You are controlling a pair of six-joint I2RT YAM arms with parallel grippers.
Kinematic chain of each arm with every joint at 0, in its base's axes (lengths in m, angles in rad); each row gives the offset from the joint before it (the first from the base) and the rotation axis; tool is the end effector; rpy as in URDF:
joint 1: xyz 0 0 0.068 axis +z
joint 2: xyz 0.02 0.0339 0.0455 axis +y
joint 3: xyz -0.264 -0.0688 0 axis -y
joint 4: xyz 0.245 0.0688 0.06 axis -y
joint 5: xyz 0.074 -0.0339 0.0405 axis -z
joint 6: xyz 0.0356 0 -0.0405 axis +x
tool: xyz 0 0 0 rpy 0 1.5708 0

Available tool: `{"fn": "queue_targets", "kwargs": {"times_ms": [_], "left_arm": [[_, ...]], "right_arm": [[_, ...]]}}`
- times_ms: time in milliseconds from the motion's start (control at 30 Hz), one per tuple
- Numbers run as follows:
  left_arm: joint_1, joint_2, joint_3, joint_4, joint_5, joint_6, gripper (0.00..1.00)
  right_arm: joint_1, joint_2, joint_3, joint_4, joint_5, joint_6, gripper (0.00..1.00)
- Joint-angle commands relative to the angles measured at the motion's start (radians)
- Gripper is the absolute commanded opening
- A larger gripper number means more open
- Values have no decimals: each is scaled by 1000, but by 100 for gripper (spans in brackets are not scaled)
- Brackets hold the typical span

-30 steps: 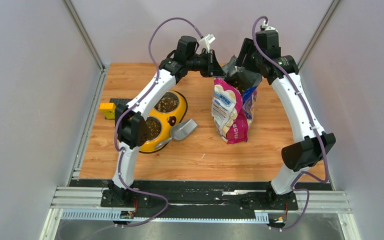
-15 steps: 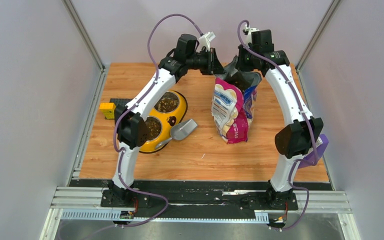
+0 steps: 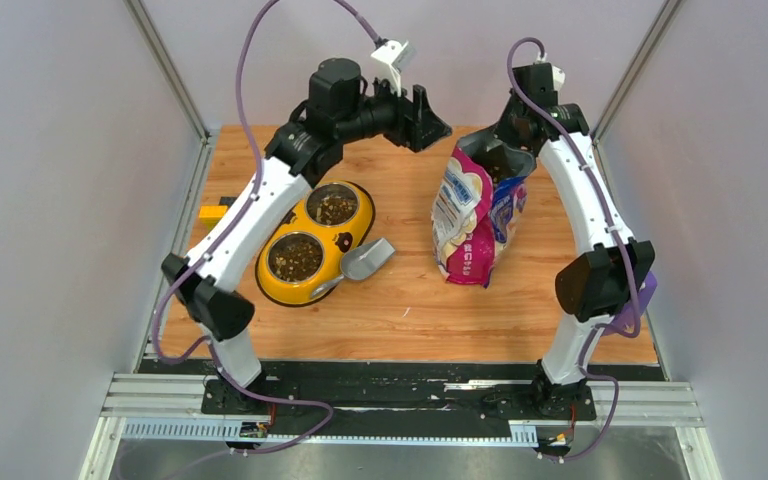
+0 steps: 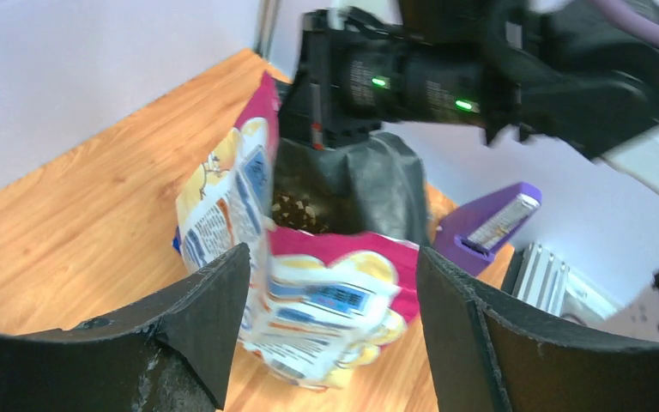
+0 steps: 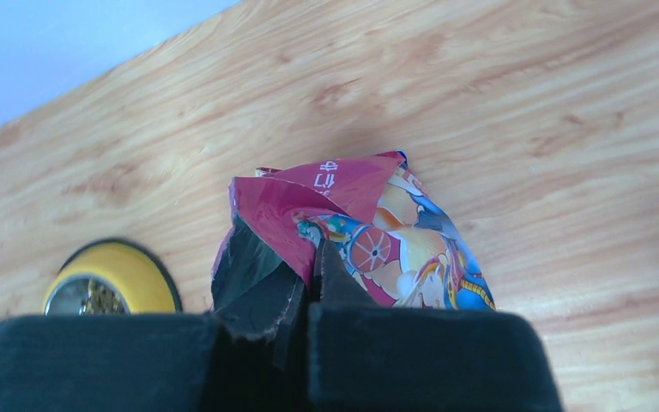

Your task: Serve the pet food

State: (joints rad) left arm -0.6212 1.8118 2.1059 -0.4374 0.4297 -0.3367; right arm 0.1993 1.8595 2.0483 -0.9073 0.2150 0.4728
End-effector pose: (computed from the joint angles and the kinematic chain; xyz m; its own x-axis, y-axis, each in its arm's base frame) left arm 0.3210 -0.2480 0.4831 -0.3952 -0.0865 -0.9145 0.7775 0.4987 -0.3831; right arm 0.3999 0.0730 0.3999 -0.5908 0.3345 -0.7342 0.2618 0.9402 0.2178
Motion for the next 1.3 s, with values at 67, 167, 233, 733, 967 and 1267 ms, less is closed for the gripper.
{"fn": "queue_targets", "kwargs": {"times_ms": [67, 167, 233, 733, 967, 1267], "left_arm": [[-193, -146, -211, 27, -208, 191, 86], [-250, -151, -284, 66, -222, 189, 89], [-272, -147, -316, 96, -244, 178, 90], [-337, -53, -352, 182, -399, 201, 77], [-337, -12, -314, 69, -372, 246, 49], [-332, -3, -263, 34, -422, 297, 0]], "right_arm": [[-19, -160, -35, -14, 247, 160, 0], [-20, -203, -83, -14, 256, 169, 0], [-20, -227, -111, -14, 252, 170, 0], [-22, -319, -220, -15, 216, 158, 0], [-65, -317, -214, -28, 148, 138, 0], [-104, -324, -226, -32, 128, 102, 0]]}}
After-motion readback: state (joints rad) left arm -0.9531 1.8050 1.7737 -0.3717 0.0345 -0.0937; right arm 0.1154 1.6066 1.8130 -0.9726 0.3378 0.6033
